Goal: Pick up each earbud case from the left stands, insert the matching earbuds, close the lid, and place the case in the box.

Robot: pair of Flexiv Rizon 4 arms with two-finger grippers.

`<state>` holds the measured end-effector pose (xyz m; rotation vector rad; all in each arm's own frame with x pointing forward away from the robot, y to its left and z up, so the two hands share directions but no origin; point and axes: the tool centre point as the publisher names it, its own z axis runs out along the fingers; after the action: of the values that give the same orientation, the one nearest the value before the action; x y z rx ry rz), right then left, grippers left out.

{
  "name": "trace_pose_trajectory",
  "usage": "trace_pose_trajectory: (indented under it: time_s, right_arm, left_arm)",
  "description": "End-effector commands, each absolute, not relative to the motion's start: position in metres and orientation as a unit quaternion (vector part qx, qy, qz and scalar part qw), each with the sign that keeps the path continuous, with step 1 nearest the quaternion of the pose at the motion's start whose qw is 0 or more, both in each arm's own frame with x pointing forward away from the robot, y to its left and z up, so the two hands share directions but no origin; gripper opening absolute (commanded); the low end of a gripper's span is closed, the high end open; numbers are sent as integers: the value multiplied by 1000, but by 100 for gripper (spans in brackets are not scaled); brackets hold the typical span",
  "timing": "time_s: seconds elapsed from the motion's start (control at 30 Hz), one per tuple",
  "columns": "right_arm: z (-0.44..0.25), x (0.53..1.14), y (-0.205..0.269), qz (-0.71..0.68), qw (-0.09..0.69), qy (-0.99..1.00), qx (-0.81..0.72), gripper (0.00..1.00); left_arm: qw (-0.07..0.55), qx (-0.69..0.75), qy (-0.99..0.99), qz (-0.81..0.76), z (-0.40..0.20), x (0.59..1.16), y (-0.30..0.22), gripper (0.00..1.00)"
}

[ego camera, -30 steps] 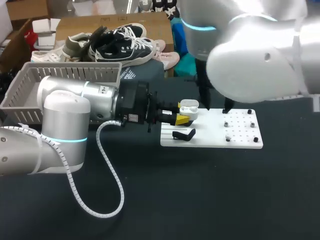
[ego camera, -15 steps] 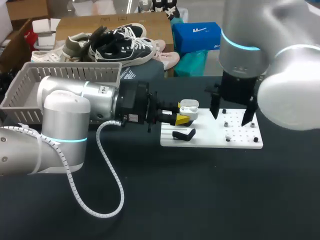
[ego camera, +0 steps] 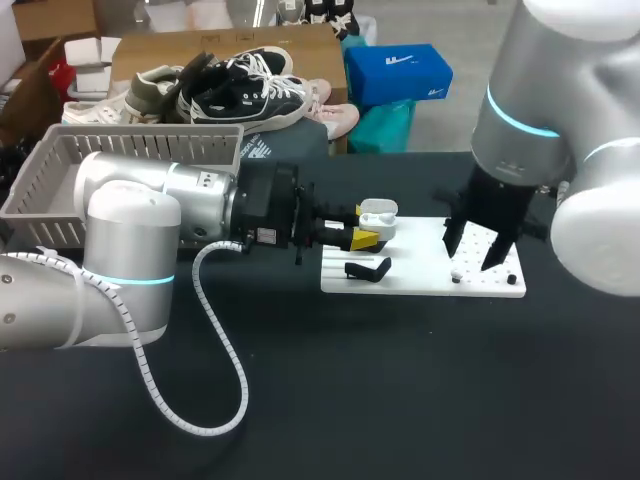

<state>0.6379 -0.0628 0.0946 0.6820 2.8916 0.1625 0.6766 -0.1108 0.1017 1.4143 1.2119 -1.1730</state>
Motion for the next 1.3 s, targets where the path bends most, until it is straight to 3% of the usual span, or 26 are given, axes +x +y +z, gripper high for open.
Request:
trace_pose_trajectory:
  time_s: [0.03, 0.17, 0.43, 1.3]
  right_arm:
    - [78, 644, -58, 44, 88, 966, 239, 44]
    - [69, 645, -56, 39, 91, 965, 241, 48]
    - [54, 652, -59, 35, 95, 951, 292, 39]
    - [35, 662, -55, 57, 126, 934, 331, 38]
  left_arm:
    - [454, 572, 491, -474, 101, 676, -111, 0]
    - [454, 572, 491, -474, 101, 676, -111, 0]
    - [454, 572, 491, -474, 101, 676, -111, 0]
    - [454, 572, 491, -474, 101, 676, -111, 0]
